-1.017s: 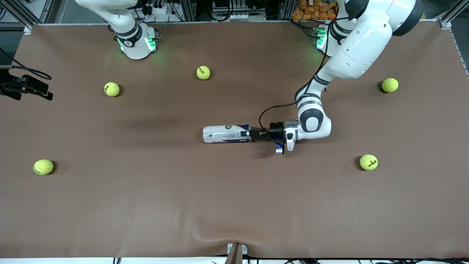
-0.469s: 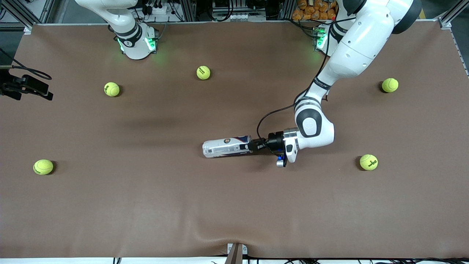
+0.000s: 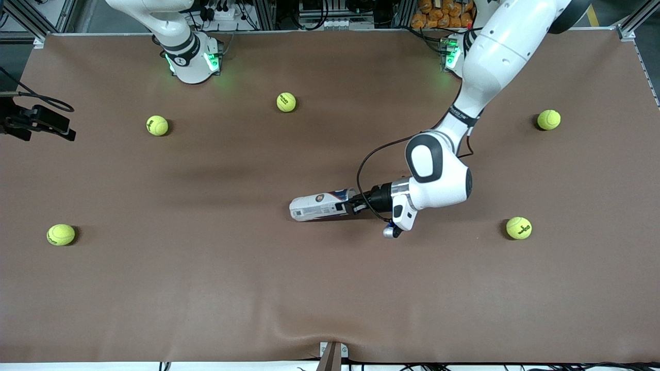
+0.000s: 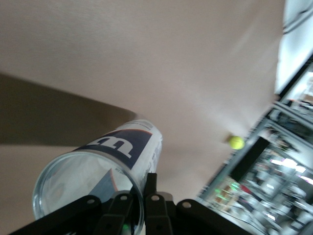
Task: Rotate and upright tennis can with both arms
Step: 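Lift and rotate the can upright with the left gripper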
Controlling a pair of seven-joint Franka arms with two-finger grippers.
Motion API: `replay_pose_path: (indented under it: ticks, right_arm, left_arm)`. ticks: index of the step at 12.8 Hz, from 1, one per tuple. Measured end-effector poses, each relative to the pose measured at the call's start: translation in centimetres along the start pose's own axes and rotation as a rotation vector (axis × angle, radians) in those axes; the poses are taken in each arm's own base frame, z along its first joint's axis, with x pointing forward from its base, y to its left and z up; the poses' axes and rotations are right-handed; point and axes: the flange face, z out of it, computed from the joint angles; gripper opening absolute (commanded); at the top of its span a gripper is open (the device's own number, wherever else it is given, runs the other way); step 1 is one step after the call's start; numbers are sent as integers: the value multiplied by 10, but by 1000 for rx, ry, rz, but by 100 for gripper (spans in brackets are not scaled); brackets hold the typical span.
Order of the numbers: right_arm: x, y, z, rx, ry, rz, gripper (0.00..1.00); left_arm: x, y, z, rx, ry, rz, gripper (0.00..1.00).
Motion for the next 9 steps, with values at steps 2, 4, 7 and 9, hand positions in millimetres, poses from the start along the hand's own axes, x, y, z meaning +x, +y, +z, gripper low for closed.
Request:
replay_pose_path:
  ticks: [2, 4, 7, 9]
  right_arm:
    - [0, 0, 0, 0, 0, 0, 100]
    - [0, 0, 0, 0, 0, 0, 100]
    - [0, 0, 0, 0, 0, 0, 100]
    - [0, 0, 0, 0, 0, 0, 100]
  left_arm:
    - [-14, 27, -10, 117, 67, -14, 0]
    - [-32, 58, -15, 222, 142, -18, 0]
    - [-57, 82, -15, 355, 153, -15, 0]
    - [-74, 93, -13, 428, 163, 6, 0]
